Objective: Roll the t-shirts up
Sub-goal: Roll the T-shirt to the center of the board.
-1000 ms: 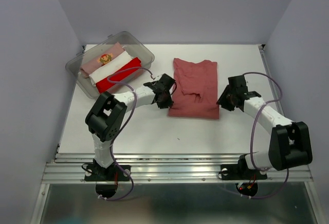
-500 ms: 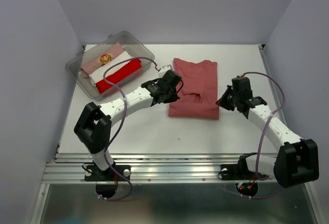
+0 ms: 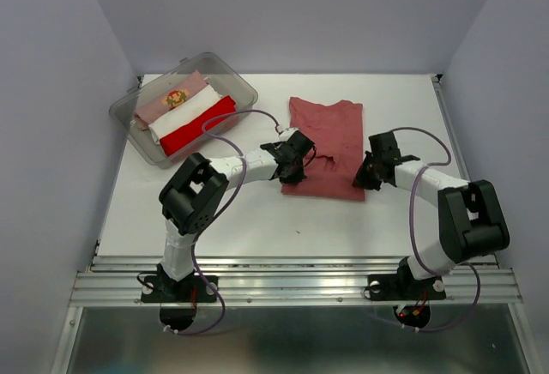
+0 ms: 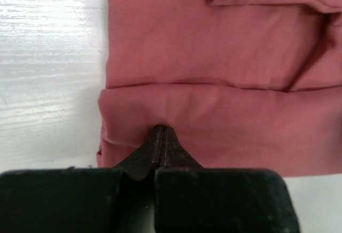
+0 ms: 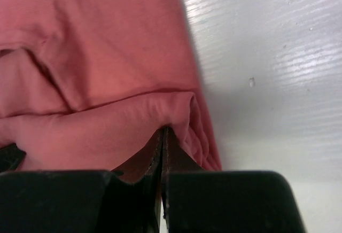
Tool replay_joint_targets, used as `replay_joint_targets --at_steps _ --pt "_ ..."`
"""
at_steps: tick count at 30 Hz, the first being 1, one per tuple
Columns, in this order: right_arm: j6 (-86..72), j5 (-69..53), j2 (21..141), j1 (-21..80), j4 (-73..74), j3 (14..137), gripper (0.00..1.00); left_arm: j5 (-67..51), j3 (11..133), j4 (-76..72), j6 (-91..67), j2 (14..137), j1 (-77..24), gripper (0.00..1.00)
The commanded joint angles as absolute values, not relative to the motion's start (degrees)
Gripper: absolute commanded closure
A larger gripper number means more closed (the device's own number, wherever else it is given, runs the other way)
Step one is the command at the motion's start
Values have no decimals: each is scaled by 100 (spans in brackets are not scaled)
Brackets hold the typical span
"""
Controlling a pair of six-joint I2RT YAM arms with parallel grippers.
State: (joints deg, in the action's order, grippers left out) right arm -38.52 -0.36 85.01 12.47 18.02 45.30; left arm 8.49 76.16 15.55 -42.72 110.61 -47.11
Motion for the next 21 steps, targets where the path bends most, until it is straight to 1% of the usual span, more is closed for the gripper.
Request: replay_joint_targets --at_steps 1,3,7,8,12,16,21 --pt "-3683 448 8788 1283 1415 4737 99 1072 7770 1459 -4087 11145 -4649 100" --pt "-3604 308 8711 1283 1424 4834 99 1072 7761 1494 -4061 11110 -4649 100" --pt "-3577 141 8123 1283 1660 5009 99 1177 7761 1634 -4034 10715 -4649 100" --pt "-3612 45 7877 1353 1722 5079 99 1169 7761 1652 -4025 10636 -4649 100" --pt "-3840 -316 7576 1616 1767 5115 99 985 7778 1574 -4043 10240 -4649 100" --pt "-4104 -334 7909 2258 1460 5115 99 765 7840 1520 -4139 10222 -4641 100" --pt "-4385 -396 8638 2452 854 4966 99 800 7648 1591 -4254 10161 -4553 100"
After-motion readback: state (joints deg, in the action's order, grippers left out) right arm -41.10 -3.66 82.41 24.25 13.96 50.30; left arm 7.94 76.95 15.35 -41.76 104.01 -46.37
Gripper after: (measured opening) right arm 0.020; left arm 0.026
